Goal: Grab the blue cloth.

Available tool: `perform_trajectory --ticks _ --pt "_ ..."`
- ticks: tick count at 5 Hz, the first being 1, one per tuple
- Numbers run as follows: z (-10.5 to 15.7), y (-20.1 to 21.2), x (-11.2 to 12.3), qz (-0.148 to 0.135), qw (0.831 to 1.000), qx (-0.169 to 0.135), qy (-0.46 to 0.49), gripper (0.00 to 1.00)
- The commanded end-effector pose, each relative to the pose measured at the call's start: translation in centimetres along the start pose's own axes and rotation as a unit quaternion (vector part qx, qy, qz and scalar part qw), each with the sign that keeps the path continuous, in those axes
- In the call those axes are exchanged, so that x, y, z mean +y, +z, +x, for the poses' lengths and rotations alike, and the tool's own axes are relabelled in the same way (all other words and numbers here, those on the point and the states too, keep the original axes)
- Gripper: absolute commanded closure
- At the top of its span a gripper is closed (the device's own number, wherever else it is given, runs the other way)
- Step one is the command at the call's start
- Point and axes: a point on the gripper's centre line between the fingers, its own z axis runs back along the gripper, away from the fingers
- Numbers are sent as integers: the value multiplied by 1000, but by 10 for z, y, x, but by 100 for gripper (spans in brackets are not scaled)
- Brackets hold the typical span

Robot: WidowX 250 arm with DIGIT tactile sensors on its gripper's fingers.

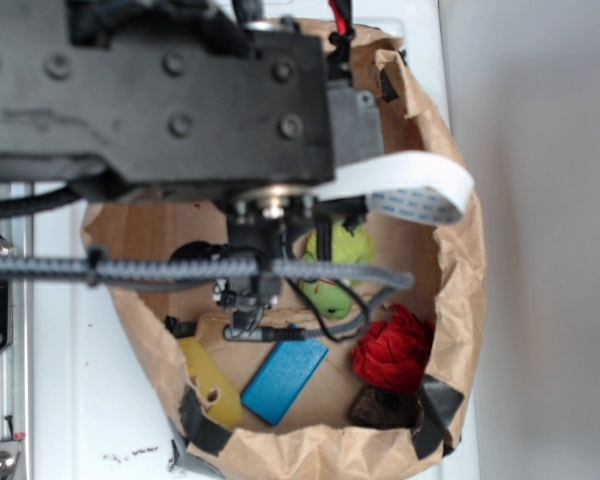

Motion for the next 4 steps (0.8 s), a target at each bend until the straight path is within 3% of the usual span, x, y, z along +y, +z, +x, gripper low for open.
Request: perform_trajectory --ticks 1,4 --pt "9 16 10 9 999 -28 13 0" --pt "-4 -36 16 51 999 -11 -17 0"
